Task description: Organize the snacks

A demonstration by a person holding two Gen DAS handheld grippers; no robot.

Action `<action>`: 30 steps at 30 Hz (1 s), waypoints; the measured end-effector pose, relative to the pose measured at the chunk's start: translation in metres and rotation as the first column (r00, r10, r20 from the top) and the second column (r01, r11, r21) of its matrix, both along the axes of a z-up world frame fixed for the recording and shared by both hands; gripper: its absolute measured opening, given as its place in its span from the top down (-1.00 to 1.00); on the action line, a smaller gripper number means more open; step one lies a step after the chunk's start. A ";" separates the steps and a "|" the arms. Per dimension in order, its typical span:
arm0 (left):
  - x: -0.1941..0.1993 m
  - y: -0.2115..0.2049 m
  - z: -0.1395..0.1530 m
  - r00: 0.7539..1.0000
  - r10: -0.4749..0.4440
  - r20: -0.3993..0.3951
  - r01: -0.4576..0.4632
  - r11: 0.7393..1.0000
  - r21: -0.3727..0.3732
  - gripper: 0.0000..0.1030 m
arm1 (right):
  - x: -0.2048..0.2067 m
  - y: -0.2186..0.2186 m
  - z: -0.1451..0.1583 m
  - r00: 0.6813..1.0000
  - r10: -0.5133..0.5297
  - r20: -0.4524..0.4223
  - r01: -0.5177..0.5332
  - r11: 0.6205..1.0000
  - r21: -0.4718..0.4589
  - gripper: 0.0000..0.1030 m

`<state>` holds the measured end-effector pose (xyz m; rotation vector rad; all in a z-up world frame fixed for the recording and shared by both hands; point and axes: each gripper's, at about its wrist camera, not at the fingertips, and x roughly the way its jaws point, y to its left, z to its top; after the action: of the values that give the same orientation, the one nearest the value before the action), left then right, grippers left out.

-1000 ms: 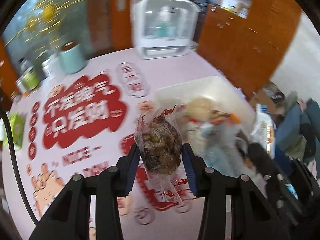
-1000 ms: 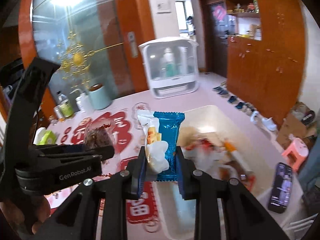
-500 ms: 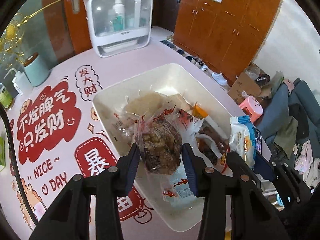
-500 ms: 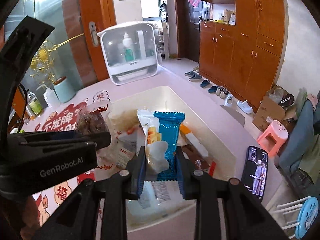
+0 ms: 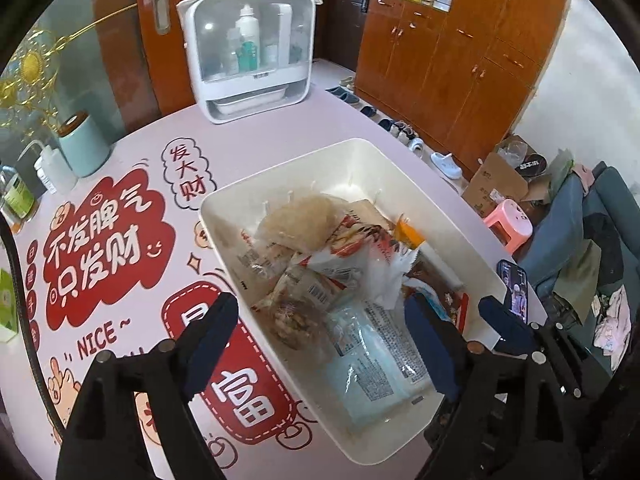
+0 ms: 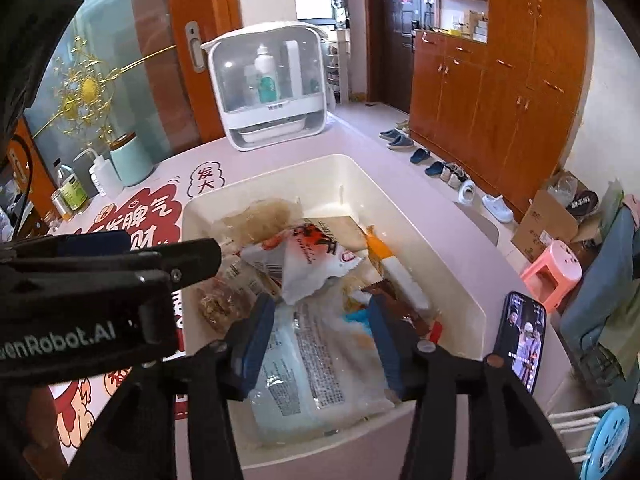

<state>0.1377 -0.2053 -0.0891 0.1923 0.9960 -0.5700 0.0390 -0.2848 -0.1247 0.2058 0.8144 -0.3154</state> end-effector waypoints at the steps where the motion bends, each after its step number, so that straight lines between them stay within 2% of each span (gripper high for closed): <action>1: 0.000 0.003 0.000 1.000 0.007 -0.002 -0.007 1.000 -0.001 -0.64 | 0.001 0.001 0.001 1.000 0.006 0.000 -0.006 1.000 -0.001 0.03; 10: -0.013 0.044 0.005 0.996 0.090 0.000 -0.090 0.996 -0.010 -0.64 | 0.001 0.013 0.006 0.999 0.050 0.000 -0.050 0.999 0.011 0.03; 19: -0.048 0.102 0.012 0.979 0.200 0.027 -0.200 0.980 -0.011 -0.64 | -0.003 0.039 0.015 0.989 0.145 -0.016 -0.144 0.989 0.024 0.03; 25: -0.073 0.141 0.021 0.956 0.290 0.042 -0.289 0.957 -0.023 -0.67 | -0.007 0.055 0.027 0.975 0.222 -0.030 -0.220 0.973 0.062 0.03; 30: -0.084 0.166 0.030 0.926 0.375 0.039 -0.374 0.927 -0.031 -0.67 | -0.013 0.066 0.042 0.959 0.283 -0.029 -0.280 0.957 0.078 0.03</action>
<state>0.0532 -0.0388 -0.0595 -0.0087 0.9521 -0.2257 0.0263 -0.2186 -0.0828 0.1492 0.8828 -0.0209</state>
